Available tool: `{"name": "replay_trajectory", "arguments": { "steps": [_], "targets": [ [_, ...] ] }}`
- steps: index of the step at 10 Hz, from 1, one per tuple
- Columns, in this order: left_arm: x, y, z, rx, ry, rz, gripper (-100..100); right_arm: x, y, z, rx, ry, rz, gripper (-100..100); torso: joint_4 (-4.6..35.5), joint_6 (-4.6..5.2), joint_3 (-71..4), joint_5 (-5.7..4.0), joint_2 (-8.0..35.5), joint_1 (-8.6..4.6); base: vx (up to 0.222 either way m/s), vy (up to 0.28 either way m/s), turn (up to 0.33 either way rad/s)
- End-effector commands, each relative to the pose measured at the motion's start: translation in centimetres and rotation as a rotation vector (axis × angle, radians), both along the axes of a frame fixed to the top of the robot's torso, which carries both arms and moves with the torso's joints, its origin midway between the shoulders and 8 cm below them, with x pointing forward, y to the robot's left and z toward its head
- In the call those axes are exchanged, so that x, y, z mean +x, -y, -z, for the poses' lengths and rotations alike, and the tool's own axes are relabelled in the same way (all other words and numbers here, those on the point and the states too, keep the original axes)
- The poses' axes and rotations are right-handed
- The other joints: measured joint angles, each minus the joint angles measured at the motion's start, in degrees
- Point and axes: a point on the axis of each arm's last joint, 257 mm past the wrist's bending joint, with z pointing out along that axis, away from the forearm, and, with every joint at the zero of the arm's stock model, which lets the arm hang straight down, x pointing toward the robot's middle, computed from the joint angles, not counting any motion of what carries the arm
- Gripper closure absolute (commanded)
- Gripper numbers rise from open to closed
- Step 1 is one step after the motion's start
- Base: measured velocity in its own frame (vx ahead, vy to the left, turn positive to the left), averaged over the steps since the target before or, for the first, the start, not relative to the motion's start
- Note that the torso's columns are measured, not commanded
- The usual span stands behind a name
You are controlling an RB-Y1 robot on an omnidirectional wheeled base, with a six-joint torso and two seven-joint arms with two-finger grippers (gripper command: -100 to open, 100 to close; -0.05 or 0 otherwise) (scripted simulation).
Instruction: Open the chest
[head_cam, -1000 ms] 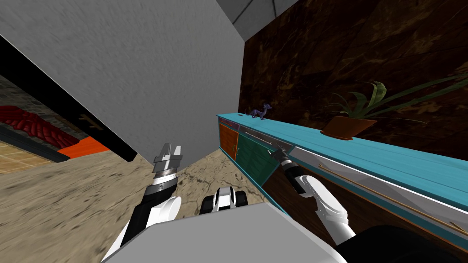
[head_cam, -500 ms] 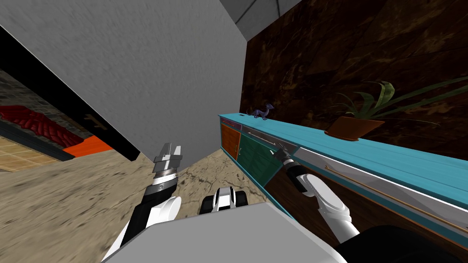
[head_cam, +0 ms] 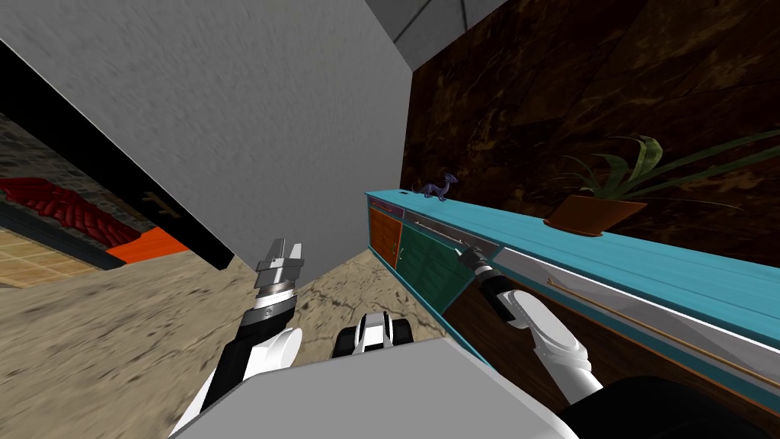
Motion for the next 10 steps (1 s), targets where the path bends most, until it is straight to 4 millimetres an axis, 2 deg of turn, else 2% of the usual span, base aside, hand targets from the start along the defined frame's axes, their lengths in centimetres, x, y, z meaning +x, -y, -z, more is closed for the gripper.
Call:
{"name": "replay_trajectory", "arguments": {
  "steps": [1, 5, 6, 7, 10],
  "targets": [
    [0.0, 0.0, 0.0, 0.0, 0.0, 0.0, 0, -0.1, 0.0, -0.5, -0.004, 0.005, -0.003, 100, -0.36, -0.21, -0.06, -0.38, -0.18, -0.17, -0.062, 0.077, -0.034],
    [0.0, 0.0, 0.0, -0.001, 0.001, 0.0, 0, -0.6, -0.5, 0.3, 0.001, -0.019, -0.019, 100, -0.33, -0.08, 0.02, -0.42, -0.06, -0.24, -0.113, 0.161, -0.027],
    [0.0, 0.0, 0.0, 0.0, 0.0, 0.0, 0, -0.3, -0.2, -0.7, -0.007, 0.001, -0.015, 100, -0.34, -0.05, -0.05, -0.45, -0.18, -0.44, -0.056, 0.077, -0.013],
    [0.0, 0.0, 0.0, 0.0, 0.0, 0.0, 0, -0.5, 0.4, -1.8, -0.009, -0.001, -0.025, -100, -0.21, -0.03, -0.18, -0.32, -0.32, -0.66, 0.003, 0.063, -0.055],
    [0.0, 0.0, 0.0, 0.0, 0.0, 0.0, 0, -0.6, 1.3, -3.6, -0.015, -0.001, -0.039, -100, 0.02, -0.01, 0.05, 0.02, 0.11, 0.06, 0.046, 0.063, -0.064]
  ]
}}
